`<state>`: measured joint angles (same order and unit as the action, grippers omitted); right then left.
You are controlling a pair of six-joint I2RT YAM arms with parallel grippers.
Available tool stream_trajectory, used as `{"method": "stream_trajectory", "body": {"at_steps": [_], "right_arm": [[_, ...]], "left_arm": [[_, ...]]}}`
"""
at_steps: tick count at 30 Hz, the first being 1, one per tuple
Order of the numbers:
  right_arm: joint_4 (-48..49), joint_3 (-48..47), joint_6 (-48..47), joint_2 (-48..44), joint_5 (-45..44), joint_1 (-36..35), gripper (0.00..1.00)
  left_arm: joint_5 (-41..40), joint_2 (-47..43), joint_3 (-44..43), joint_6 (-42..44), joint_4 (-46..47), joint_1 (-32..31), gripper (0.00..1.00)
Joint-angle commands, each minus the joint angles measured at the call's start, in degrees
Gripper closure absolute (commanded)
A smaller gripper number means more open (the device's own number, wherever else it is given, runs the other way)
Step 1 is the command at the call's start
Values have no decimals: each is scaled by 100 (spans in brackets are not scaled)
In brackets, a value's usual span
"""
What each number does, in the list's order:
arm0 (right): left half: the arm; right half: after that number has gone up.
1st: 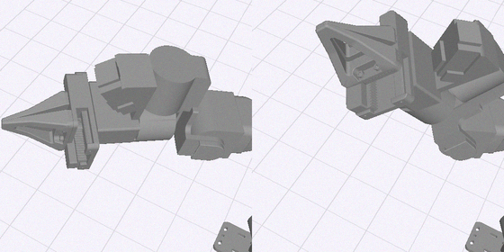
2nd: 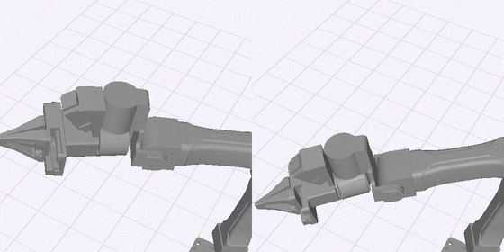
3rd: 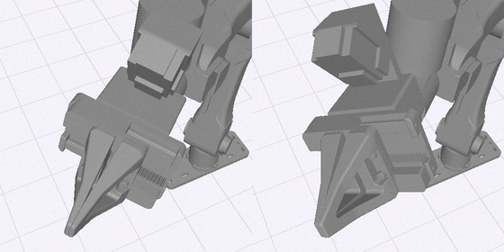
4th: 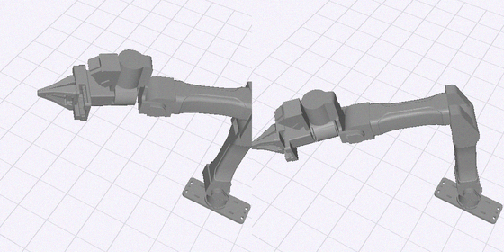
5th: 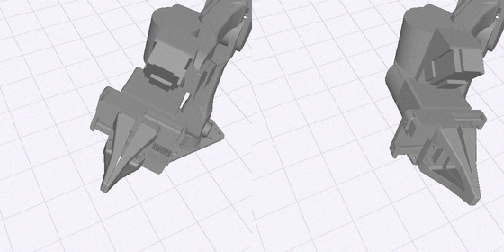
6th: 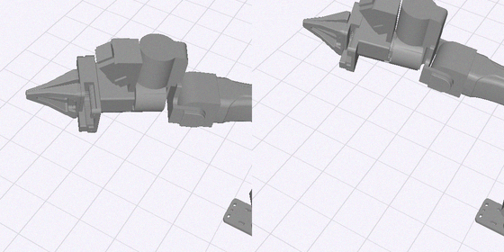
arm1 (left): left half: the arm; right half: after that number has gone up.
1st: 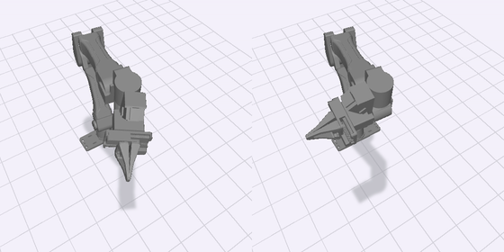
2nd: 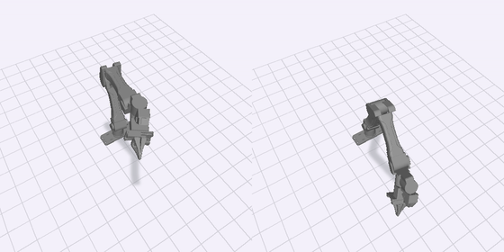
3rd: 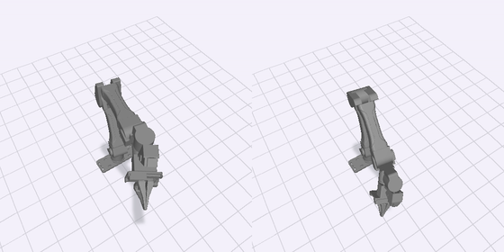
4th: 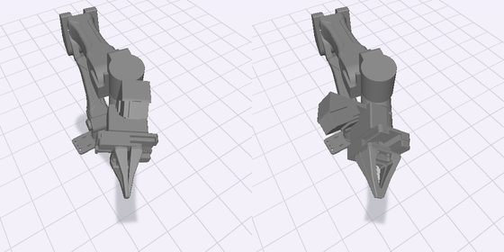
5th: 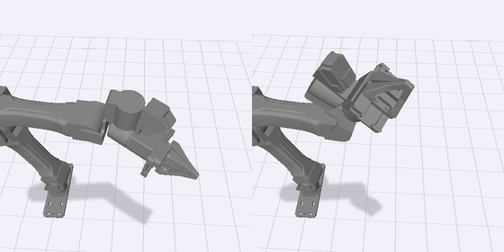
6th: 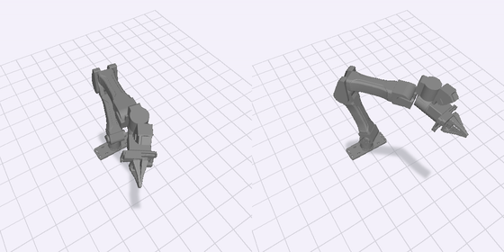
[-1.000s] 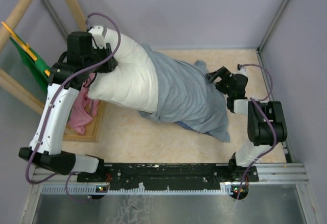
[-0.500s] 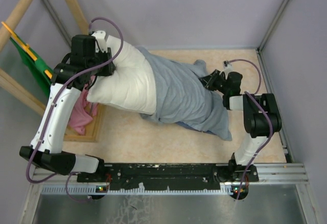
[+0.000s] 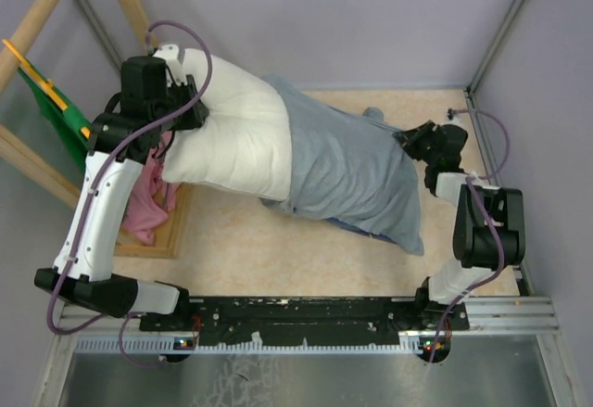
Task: Remove the pillowcase from the pillow
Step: Remove the pillow from the pillowcase.
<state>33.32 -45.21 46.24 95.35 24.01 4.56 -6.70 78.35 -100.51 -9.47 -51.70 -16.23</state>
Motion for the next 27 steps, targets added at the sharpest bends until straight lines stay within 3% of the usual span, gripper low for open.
{"method": "stream_trajectory", "body": {"at_steps": [1, 10, 21, 27], "right_arm": [[-849, -403, 191, -429, -2062, 723, 100], [-1591, -235, 294, -420, -3048, 900, 100], [-2113, -191, 616, -125, -3512, 1372, 100], [-2252, -171, 705, -110, -4078, 1408, 100]], "left_arm": [[-649, -565, -821, -409, 1147, 512, 100], [-690, -655, -2071, -809, 1923, 603, 100], [-1272, -916, -2241, -584, 2409, 603, 100], [-1388, -891, -2348, -498, 2237, 603, 100]]}}
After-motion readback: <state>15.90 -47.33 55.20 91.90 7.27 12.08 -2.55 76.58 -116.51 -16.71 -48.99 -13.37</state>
